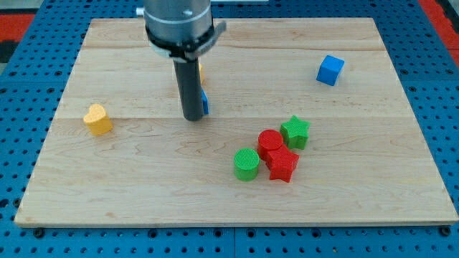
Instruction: Push blue triangle into blue cube
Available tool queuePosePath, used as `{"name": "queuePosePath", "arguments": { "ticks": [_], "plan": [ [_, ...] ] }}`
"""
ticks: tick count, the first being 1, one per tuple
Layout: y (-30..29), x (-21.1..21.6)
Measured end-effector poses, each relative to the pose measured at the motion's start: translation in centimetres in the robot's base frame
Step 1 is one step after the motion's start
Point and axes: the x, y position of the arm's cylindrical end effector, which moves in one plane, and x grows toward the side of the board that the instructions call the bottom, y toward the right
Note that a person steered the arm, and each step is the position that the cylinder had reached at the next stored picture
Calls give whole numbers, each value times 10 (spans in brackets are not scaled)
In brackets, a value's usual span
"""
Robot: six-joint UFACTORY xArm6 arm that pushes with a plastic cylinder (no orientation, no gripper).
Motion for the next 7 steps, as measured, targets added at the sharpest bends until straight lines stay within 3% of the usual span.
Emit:
{"name": "queuePosePath", "arguments": {
  "ticks": [2,4,6,7],
  "plan": [
    [-17,-41],
    [75,-43],
    [-9,-56],
    [62,-58]
  ]
}}
